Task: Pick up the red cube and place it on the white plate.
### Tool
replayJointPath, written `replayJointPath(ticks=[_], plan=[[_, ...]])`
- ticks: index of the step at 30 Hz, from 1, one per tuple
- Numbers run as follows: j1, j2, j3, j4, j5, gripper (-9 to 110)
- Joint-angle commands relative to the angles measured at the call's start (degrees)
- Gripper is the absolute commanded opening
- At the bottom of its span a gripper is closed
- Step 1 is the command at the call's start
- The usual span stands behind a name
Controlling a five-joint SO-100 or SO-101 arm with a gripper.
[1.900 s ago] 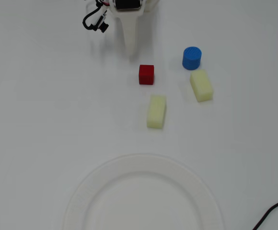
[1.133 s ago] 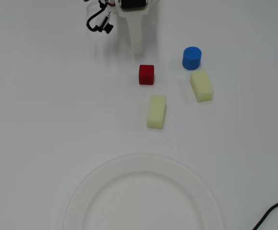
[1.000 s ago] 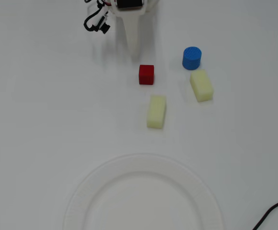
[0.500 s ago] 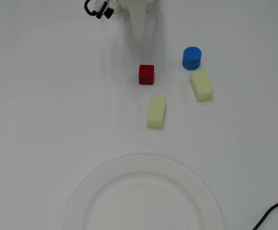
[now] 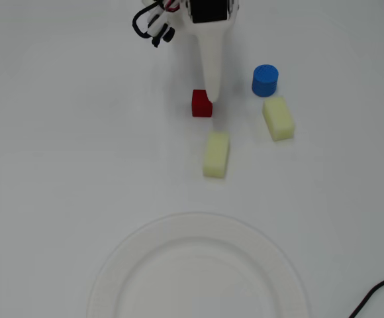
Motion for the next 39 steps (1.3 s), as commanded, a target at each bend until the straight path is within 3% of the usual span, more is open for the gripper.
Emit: replayJointPath(ticks=[1,16,29,34,39], plan=[[-0.1,-1.1,2.8,-4.5,-0.1,36],[3.9,-11.7,7.2,-17.9,-2.3,30],[2.5,-11.3,8.1,-20.0,-3.3,0],[3.8,2.7,13.5,-23.3,-5.9,0],[3.3,38.8,26.9,-29.3,-11.2,0]])
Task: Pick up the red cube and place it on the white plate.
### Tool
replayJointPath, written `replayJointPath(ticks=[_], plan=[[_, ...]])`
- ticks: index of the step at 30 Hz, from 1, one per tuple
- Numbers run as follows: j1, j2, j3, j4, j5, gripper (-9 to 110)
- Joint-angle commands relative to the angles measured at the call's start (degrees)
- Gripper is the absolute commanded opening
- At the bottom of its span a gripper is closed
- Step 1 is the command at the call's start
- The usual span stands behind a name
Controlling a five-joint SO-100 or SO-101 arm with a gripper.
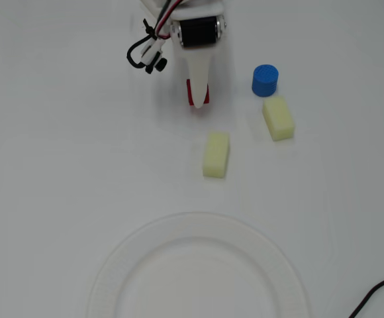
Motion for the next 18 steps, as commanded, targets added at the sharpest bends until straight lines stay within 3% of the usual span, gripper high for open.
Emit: replayJointPath(ticks=[1,5,8,14,18], plan=[[-1.1,30.4,8.3,-4.0,-4.4,0],[1.1,42.5,12.4,-6.9,-7.6,0],[3.7,40.4,14.4,-14.6,-10.4,0],[4.4,13.1,2.7,-28.0,-6.3,0],[4.3,-7.0,-12.6,-30.2,-0.8,0]])
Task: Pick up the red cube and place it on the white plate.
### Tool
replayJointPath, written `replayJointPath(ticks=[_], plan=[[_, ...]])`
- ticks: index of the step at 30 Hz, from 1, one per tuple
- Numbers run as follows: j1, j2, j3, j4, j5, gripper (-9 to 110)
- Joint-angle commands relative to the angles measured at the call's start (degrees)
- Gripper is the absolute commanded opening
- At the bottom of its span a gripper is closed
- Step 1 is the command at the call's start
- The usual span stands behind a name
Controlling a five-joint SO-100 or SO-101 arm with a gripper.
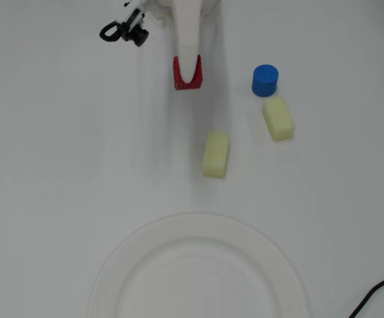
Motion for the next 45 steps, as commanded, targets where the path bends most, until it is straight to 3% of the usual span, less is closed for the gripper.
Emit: replayJointPath(ticks=[1,12,23,29,36,45], plan=[[-0.4,-18.3,-15.4,-2.5,3.8,0],[-1.6,-55.4,-45.9,0.7,9.5,0],[-1.1,-75.4,-68.5,13.6,10.4,0],[-0.4,-83.8,-81.5,21.3,11.4,11],[-0.4,-83.8,-87.2,31.2,15.3,32],[-0.8,-83.5,-99.7,54.5,19.6,44]])
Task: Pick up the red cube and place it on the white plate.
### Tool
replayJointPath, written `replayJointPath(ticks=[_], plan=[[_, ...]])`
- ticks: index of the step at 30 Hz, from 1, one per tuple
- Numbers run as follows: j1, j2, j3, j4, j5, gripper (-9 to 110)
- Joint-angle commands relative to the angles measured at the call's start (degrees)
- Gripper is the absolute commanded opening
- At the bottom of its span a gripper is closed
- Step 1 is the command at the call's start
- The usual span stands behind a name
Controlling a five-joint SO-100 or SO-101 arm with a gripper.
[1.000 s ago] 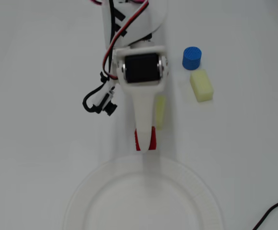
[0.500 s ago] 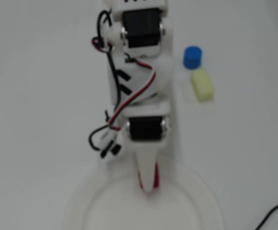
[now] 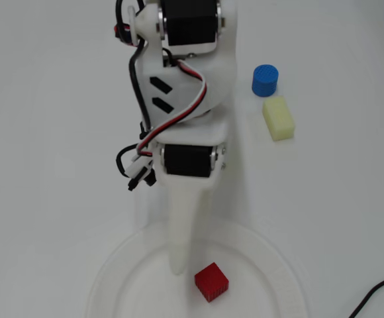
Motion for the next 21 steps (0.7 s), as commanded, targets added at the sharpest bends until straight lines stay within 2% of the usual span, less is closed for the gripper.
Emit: replayJointPath(ticks=[1,4,6,10,16,21], plan=[[-0.9,1.8,-7.2,10.8,0.8,45],[-1.2,6.5,-5.5,17.4,0.0,46],[-1.6,13.4,1.4,17.9,-2.0,46],[-2.9,31.6,22.0,11.8,-7.4,46],[-3.2,48.2,38.1,10.1,-9.8,45],[-1.7,61.6,58.0,3.4,-12.3,45]])
